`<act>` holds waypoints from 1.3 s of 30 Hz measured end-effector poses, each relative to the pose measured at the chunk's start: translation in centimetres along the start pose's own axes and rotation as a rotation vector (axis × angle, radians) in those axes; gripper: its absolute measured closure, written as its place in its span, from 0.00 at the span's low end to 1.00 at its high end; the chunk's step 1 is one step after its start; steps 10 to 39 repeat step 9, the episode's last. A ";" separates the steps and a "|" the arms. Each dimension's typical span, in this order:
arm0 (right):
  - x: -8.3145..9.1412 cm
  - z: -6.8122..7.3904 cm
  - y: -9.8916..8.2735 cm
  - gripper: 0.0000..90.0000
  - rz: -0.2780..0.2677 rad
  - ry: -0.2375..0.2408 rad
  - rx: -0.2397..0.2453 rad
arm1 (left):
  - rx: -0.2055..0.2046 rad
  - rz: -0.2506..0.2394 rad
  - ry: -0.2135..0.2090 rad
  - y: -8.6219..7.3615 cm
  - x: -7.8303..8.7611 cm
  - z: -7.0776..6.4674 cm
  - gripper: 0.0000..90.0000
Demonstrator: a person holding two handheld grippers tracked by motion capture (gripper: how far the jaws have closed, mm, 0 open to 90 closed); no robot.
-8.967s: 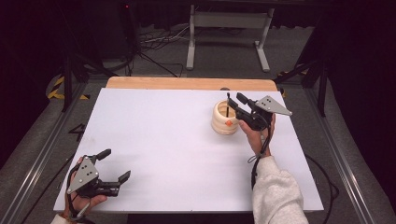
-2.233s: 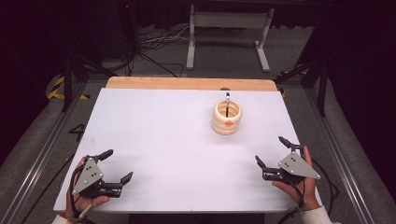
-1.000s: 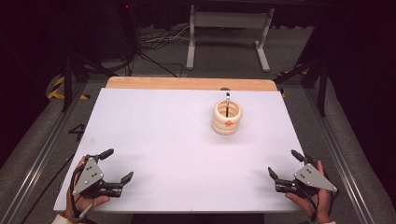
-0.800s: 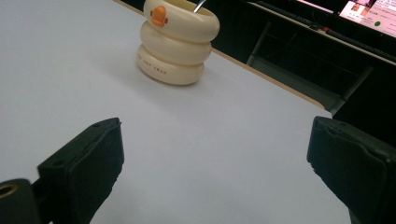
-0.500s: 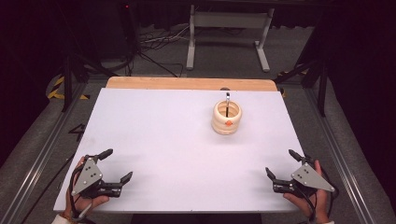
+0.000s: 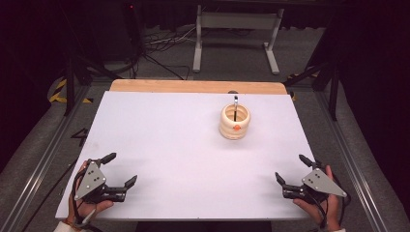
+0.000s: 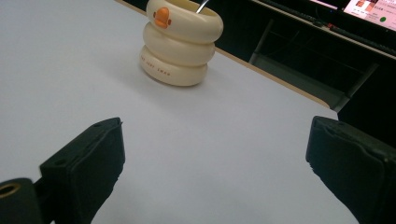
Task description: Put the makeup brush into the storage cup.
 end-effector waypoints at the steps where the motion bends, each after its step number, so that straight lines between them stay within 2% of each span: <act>1: 0.0 0.0 0.0 0.06 0.002 0.001 0.003 | -0.001 -0.003 0.002 0.1 0.0 0.0 0.05; 3: 0.0 0.0 0.0 0.06 -0.003 0.002 -0.005 | -0.016 0.000 0.012 0.2 0.1 0.0 0.05; 9: 0.1 -0.1 0.2 0.06 -0.010 0.000 -0.010 | -0.020 0.003 0.021 0.2 -0.1 0.3 0.05; 39: 0.1 -0.1 0.2 0.06 -0.010 0.000 -0.010 | -0.020 0.003 0.021 0.2 -0.1 0.3 0.05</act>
Point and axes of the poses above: each handheld gripper's, and its own axes: x roughly backward along the jaws, y roughly out of its top, z roughly to its left, the point moved 10 cm from there along -x, roughly forward along the jaws, and after that the axes turned 12 degrees about y, right-handed, at the moved point
